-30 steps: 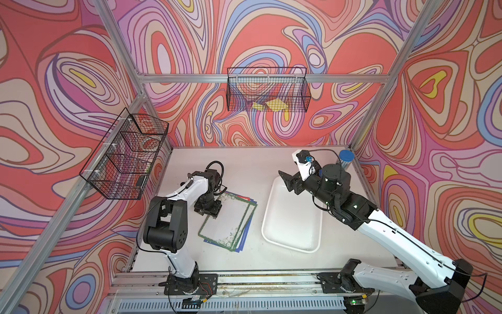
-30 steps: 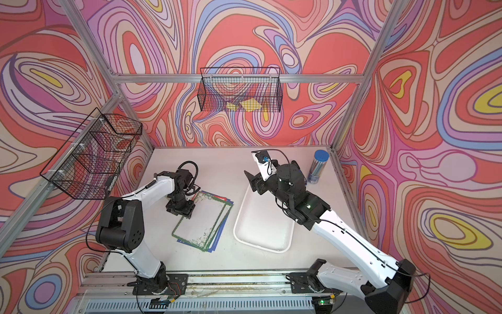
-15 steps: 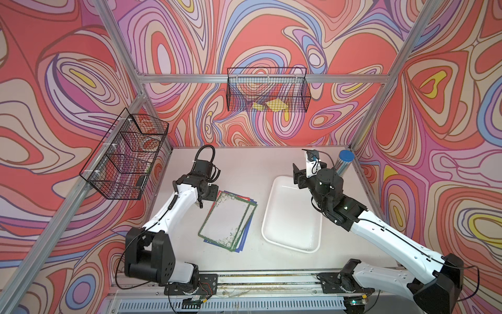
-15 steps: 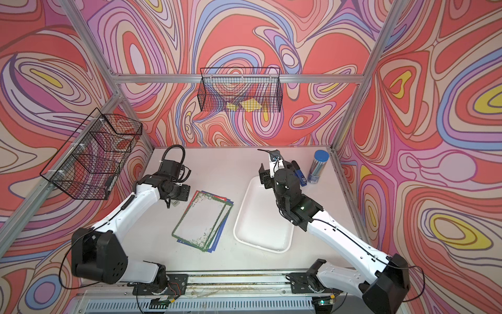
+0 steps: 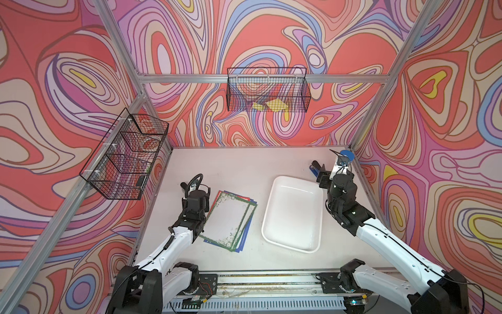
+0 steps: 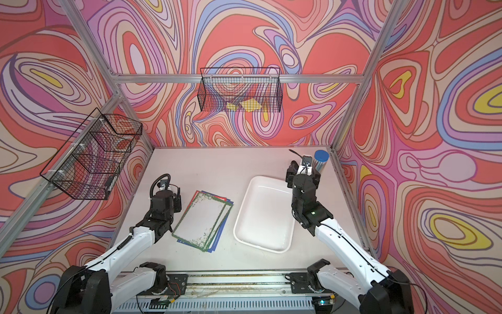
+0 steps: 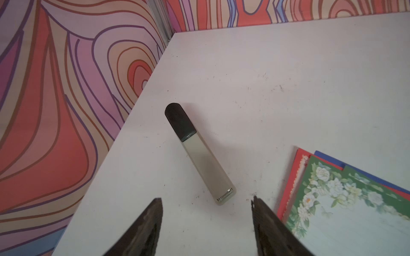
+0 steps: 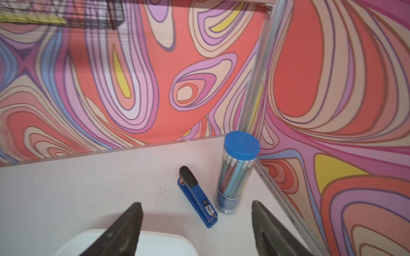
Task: Take out the stationery paper from the storage box
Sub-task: Reset both arms
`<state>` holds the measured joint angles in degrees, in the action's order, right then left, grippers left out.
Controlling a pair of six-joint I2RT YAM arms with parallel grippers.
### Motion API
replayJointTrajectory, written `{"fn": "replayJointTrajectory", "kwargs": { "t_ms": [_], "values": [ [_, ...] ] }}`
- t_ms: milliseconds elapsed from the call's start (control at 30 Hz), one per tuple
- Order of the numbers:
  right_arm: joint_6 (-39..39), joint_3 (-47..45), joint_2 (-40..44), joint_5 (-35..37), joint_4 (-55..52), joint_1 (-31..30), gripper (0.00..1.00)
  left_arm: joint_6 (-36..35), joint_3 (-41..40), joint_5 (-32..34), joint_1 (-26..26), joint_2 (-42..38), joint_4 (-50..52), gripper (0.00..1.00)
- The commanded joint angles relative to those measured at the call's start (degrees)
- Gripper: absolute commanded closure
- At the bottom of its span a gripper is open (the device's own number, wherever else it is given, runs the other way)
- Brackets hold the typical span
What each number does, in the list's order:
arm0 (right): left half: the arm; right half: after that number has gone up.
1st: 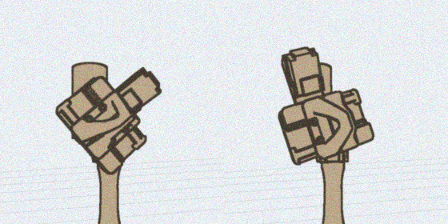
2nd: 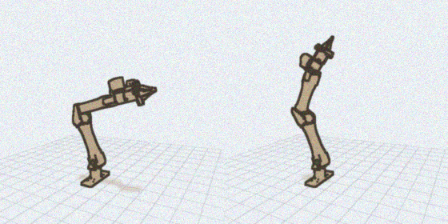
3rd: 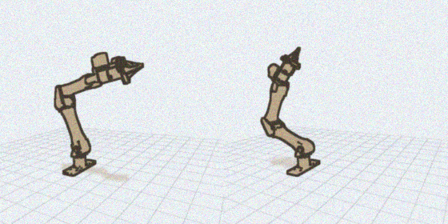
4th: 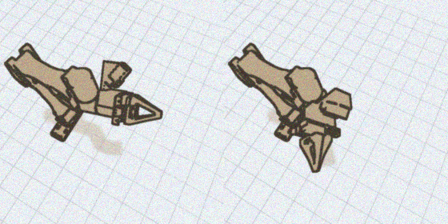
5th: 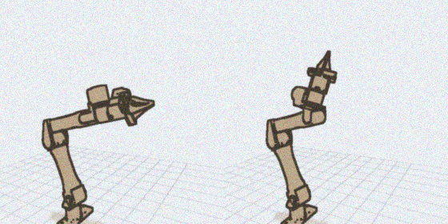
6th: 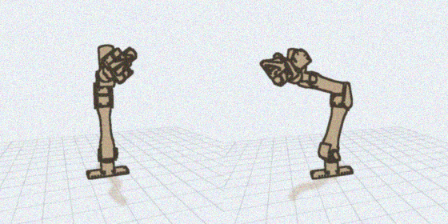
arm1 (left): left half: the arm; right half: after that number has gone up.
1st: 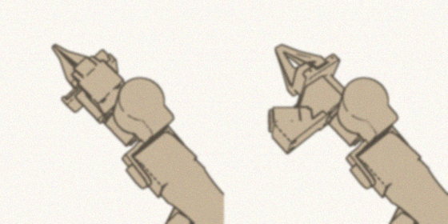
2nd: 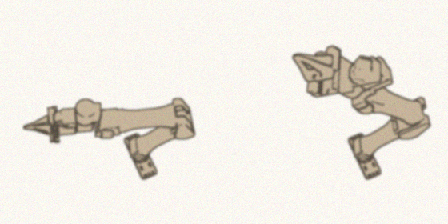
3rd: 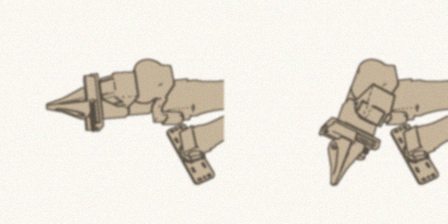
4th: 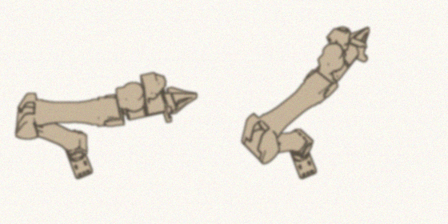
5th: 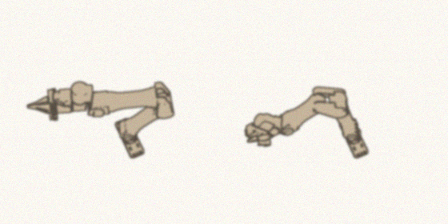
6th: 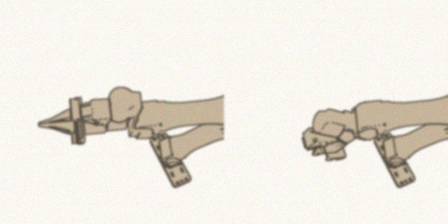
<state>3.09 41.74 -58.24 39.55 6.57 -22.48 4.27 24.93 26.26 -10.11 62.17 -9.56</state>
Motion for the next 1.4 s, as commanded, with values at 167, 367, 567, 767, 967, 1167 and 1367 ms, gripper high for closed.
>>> {"fn": "replayJointTrajectory", "kwargs": {
  "t_ms": [167,367,567,767,967,1167,1367],
  "values": [
    [1.75,-11.65,-1.85,4.44,14.62,6.63,0.19,-7.97,-5.35,-0.20,0.27,4.03,-20.87,0.30],
    [2.32,-20.20,-6.07,4.69,27.46,8.18,0.21,-10.85,-7.91,-2.98,0.40,8.97,-30.43,0.13],
    [-4.76,-26.04,-18.79,-3.19,47.15,12.60,0.21,-12.49,-8.56,-11.44,1.75,12.25,-35.98,0.06],
    [-8.87,-28.71,-29.03,-9.72,66.42,15.38,0.20,-11.19,-7.55,-17.14,3.80,12.59,-34.65,0.04],
    [-6.53,-24.10,-25.07,-26.41,49.81,18.63,0.20,-10.29,-9.75,-27.91,4.75,16.07,-43.51,0.03],
    [-5.53,-16.90,-28.49,-44.20,39.94,19.56,0.21,-9.18,-8.81,-24.55,5.04,20.26,-46.04,0.02],
    [-4.30,-22.15,-39.89,-37.20,63.06,20.57,0.21,-8.75,-9.52,-23.90,5.58,26.62,-54.15,0.01]
  ]
}}
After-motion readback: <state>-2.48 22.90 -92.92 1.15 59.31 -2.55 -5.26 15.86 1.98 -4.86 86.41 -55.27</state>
